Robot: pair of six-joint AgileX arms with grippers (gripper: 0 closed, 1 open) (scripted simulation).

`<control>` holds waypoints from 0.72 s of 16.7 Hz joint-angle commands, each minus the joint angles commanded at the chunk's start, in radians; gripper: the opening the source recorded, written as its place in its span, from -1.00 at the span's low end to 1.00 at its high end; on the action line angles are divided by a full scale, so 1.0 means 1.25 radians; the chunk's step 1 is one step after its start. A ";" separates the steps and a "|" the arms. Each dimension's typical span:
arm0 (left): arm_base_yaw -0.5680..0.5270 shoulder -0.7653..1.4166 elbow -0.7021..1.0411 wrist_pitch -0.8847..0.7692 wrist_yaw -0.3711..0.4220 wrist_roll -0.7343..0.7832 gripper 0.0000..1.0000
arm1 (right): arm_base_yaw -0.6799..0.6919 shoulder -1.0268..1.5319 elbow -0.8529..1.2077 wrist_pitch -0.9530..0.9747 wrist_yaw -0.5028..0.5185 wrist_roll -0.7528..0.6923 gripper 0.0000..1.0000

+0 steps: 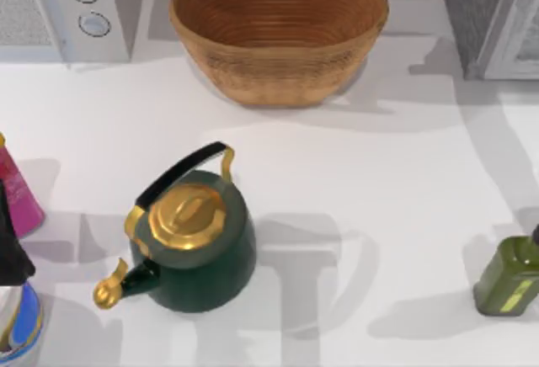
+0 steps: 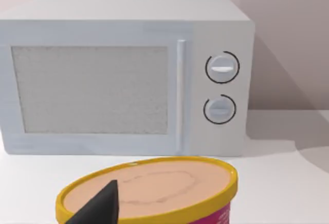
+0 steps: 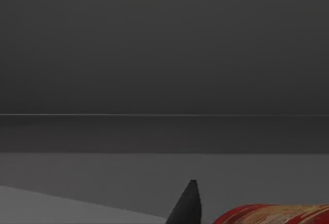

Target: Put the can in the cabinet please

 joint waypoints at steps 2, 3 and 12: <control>0.000 0.000 0.000 0.000 0.000 0.000 1.00 | -0.001 0.008 0.011 -0.003 -0.001 0.000 -1.00; 0.000 0.000 0.000 0.000 0.000 0.000 1.00 | -0.002 0.021 0.028 -0.008 -0.002 0.000 -1.00; 0.000 0.000 0.000 0.000 0.000 0.000 1.00 | -0.033 0.328 0.439 -0.110 -0.028 -0.001 -1.00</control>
